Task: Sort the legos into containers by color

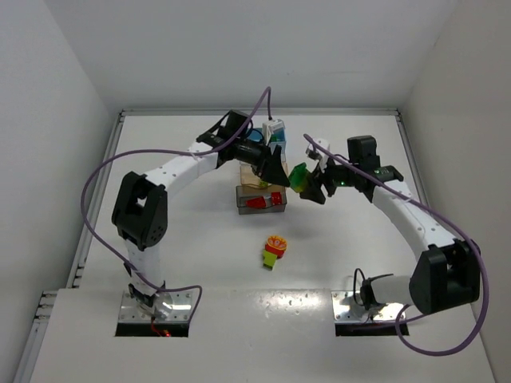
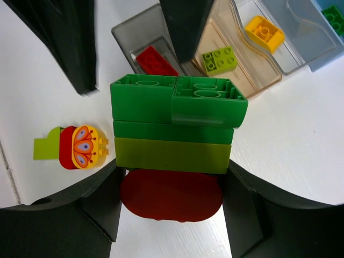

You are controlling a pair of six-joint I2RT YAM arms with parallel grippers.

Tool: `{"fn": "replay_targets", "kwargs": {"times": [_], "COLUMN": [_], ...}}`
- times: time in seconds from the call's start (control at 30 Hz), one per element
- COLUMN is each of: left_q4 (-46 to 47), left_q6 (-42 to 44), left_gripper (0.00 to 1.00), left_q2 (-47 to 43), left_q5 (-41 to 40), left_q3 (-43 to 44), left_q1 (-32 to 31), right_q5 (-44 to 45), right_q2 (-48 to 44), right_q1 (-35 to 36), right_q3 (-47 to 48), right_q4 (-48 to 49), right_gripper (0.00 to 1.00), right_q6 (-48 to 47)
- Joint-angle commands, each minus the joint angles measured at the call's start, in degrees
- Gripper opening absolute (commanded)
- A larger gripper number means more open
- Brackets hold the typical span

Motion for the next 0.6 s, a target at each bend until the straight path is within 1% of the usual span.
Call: {"fn": "replay_targets", "kwargs": {"times": [0.0,0.13,0.37,0.57], "left_q4": [-0.60,-0.60,-0.60,-0.60], "left_q6": [1.08,1.07,1.07,1.07], "left_gripper": [0.92,0.92,0.92,0.92], "left_q2": [1.19,2.33,2.86,3.39], "left_q5": [1.73,2.87,4.10,6.91], "left_q3": [2.72,4.30,5.45,7.21], "left_q1": [-0.19,-1.24,-1.25,-1.25], "right_q5": [-0.89,0.86,2.98,7.28], "right_q2": [-2.22,-2.75,-2.75,-3.28], "right_q1": [1.43,2.58,3.81,4.86], "right_q3": [2.02,2.02,1.49,-0.18], "right_q4": [3.66,4.18,4.71,5.77], "right_gripper": [0.21,0.20,0.20,0.18], "right_q6": [2.21,2.21,2.21,1.06]}}
